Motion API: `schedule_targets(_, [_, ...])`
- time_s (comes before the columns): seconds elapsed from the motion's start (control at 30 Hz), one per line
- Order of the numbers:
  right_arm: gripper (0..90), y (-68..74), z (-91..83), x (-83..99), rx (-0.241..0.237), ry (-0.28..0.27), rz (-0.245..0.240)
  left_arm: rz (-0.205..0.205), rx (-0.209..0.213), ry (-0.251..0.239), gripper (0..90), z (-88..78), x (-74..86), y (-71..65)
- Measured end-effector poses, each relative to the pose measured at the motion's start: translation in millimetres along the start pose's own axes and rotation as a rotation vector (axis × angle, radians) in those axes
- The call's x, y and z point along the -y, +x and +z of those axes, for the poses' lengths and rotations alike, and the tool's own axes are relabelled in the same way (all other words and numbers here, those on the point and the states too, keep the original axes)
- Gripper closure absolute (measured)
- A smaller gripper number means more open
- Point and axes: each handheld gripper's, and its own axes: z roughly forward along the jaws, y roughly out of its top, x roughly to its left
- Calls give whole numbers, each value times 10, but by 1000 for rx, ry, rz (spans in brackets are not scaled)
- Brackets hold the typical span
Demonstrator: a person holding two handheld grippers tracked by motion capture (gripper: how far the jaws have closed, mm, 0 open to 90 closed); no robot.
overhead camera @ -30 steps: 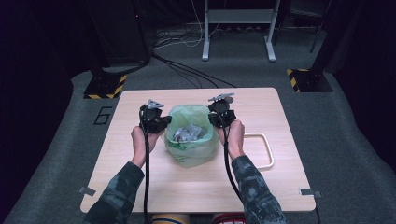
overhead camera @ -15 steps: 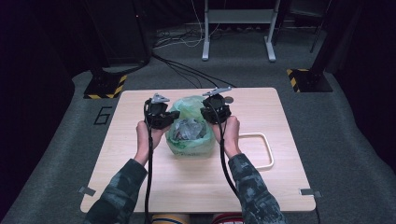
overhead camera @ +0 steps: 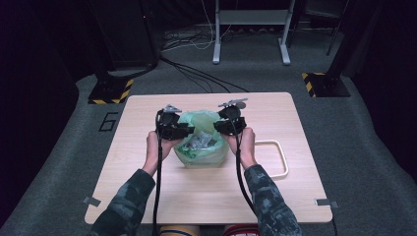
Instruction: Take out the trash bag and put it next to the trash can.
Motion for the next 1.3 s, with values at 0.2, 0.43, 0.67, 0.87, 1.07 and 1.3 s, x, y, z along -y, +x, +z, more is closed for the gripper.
schedule_targets(0.2, [675,-129,-122,-41,35,-36,36,-63,-110,6,379,-73,-6,156])
schedule_targets(0.43, [441,-201,194,94,74,94,91,-117,-166,89,282,91,94,253])
schedule_targets(0.67, [337,-274,397,205,97,165,144,-212,-103,167,217,280,255,398])
schedule_targets(0.87, [469,-273,423,233,40,168,156,-252,-18,150,305,294,306,434])
schedule_targets(1.07, [632,-239,341,212,32,118,133,-196,-56,99,541,197,262,352])
schedule_targets(1.3, [673,-216,233,182,24,58,135,-129,-132,39,636,107,203,221])
